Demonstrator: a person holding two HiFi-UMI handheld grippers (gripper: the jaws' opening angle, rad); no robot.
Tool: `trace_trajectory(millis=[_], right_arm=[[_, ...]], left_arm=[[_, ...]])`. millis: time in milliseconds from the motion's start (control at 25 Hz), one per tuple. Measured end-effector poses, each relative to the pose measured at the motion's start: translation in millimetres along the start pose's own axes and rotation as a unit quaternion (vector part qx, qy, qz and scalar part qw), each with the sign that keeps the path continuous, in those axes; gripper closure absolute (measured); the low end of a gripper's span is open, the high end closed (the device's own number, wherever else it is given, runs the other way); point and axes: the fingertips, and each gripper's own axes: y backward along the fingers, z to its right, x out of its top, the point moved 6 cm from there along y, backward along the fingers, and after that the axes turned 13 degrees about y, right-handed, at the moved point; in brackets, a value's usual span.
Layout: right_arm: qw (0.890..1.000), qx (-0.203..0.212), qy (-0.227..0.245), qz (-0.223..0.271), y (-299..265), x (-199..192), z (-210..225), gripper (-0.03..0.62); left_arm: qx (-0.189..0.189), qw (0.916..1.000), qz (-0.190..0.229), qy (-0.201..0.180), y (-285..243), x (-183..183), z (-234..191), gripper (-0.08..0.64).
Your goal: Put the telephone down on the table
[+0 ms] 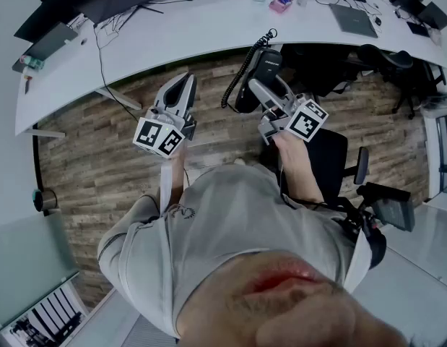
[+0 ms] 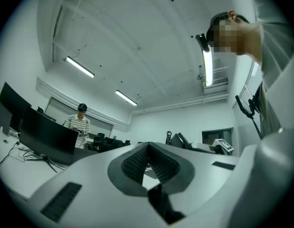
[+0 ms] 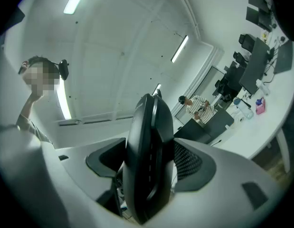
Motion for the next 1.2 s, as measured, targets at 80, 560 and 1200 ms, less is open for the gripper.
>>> trace_trajectory(millis=[80,560,1200], right_arm=[[1.0,0.002,-0.009,0.002,-2.1,0.6,-5.4,0.27],[0.998,0.043,-0.036,-0.015,21.0,-11.2,-14.7,0.27],[0.975,0.122,-0.183,0.029,-2.4,-43.2,-2.0,0.272]], left_arm=[[0.005,0.9999,-0.002,0.01,1.3,-2.3,-0.7,0.551],[0.02,0.9997,-0.011,0.002,13.3,-24.6,32.9,0.551],[0.073,0.9972,-0.015,0.001,32.8,-32.3,19.4,0.551]])
